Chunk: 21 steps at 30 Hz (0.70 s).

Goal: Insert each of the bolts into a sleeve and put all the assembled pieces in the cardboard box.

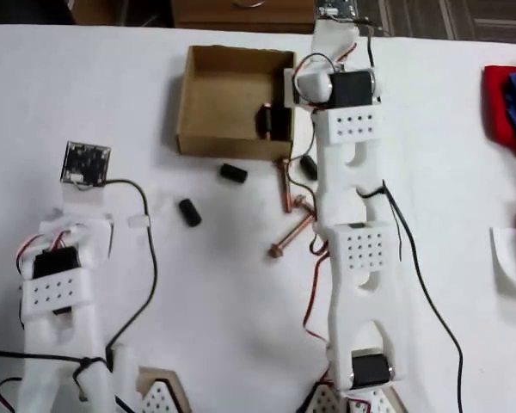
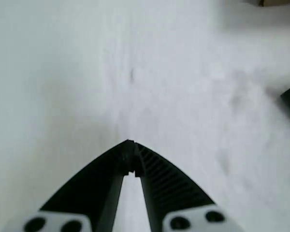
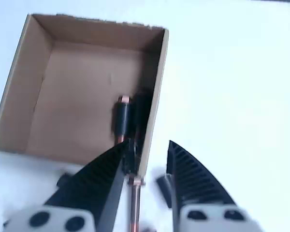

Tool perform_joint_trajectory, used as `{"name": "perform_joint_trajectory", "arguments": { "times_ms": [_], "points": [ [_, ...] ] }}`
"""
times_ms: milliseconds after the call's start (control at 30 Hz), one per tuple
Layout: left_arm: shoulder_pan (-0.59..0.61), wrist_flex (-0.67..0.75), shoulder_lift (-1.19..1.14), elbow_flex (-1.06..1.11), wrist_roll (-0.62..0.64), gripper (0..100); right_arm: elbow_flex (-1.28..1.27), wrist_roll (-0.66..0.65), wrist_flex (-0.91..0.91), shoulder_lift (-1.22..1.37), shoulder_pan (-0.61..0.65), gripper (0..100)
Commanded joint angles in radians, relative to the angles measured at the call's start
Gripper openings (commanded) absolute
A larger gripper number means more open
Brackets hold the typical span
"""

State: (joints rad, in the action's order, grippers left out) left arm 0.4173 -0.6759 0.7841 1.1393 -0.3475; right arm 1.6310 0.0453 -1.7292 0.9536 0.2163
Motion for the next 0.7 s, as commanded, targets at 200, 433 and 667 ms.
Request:
{"name": "perform_joint_trajectory", "arguments": {
  "times_ms": [200,433,667],
  "points": [
    [-0.097,0.009,0.358,-0.024,0.0,2,-0.029,-0.002,-0.045,-0.214,-0.005,2.6],
    [-0.167,0.011,0.672,0.148,-0.002,2,-0.555,-0.002,-0.041,-0.521,0.077,2.7],
    [-0.167,0.009,0.947,0.295,0.0,2,-0.934,-0.002,0.018,-0.728,0.104,2.7]
  ]
}}
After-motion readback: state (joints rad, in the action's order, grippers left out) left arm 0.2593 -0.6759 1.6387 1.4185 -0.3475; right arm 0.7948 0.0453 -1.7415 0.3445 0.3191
